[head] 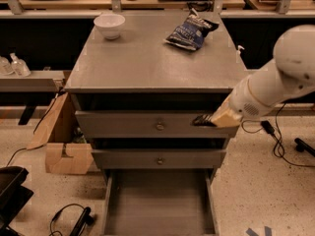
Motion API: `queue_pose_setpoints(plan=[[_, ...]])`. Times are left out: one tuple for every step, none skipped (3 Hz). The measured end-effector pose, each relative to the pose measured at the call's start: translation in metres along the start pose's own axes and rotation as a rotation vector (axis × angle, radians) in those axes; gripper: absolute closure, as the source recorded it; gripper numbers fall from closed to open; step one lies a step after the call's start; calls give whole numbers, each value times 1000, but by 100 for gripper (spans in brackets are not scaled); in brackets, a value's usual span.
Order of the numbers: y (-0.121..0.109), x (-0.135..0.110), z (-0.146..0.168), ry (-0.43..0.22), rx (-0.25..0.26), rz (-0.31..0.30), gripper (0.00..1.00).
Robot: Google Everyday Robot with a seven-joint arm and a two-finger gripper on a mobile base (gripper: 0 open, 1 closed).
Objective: Pick rxbar chocolate from bottom drawer and place on counter
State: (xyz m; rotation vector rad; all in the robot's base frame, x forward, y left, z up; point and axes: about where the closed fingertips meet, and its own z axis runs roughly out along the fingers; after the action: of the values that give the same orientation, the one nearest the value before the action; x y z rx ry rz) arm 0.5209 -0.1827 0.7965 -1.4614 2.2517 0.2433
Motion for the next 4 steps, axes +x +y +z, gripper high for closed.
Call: queue_pose_setpoints(plan=[[-41, -86, -87, -62, 167, -80, 100], [-75, -138, -116, -127, 263, -139, 100], [-118, -181, -110, -208, 281, -183, 100], [-185, -189, -58, -310, 248, -152, 99]])
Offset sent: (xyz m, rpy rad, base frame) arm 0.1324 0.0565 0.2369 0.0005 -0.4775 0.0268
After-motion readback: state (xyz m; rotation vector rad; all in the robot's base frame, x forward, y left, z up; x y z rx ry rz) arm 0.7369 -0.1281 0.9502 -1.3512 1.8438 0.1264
